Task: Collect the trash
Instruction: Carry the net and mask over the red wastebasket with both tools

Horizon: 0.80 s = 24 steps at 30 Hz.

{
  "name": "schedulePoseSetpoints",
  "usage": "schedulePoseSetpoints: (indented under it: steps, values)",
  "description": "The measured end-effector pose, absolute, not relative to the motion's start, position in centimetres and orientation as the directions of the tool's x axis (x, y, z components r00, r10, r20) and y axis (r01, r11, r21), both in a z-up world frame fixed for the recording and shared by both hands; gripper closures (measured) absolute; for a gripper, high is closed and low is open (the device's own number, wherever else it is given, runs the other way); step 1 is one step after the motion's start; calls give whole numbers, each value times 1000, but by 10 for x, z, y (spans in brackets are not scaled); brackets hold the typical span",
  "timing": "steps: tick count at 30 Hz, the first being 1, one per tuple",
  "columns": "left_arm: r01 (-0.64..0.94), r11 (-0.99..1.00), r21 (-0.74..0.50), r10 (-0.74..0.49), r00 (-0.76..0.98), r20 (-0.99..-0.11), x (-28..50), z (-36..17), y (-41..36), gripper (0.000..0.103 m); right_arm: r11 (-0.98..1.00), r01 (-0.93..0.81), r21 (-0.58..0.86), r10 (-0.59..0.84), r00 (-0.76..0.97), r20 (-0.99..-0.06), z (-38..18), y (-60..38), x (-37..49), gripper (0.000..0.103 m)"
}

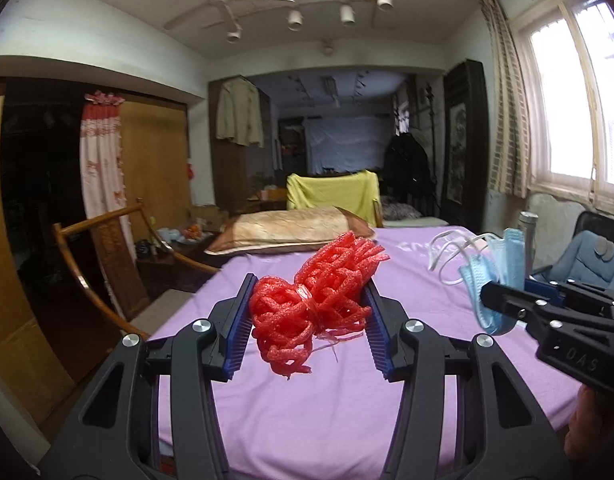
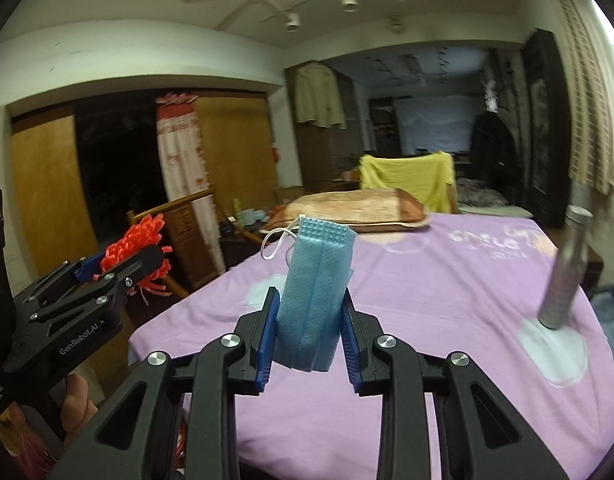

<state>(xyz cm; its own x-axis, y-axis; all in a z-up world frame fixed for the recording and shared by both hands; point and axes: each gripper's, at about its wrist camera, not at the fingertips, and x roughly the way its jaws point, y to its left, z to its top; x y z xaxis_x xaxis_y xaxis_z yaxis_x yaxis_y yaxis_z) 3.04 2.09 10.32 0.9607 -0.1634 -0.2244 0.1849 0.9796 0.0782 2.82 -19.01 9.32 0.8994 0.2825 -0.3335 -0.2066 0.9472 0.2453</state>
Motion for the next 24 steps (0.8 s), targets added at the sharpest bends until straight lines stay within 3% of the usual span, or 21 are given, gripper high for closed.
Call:
schedulePoseSetpoints:
  steps: [5, 12, 19, 24]
  values:
    - [105, 993, 57, -90, 970, -225, 21, 94, 69, 52, 927, -314, 208, 371, 856, -361, 99, -131, 36, 73]
    - [-21, 1000, 2, 20, 953, -302, 29, 62, 155, 52, 877, -453, 157, 473, 766, -436, 99, -39, 58, 73]
    - [-158, 987, -17, 133, 879, -458, 45, -2, 250, 52, 793, -598, 119, 551, 619, -559, 73, 70, 76, 73]
    - [-194, 980, -33, 133, 778, -615, 49, -73, 310, 52, 731, -672, 118, 567, 502, -653, 42, 131, 79, 73]
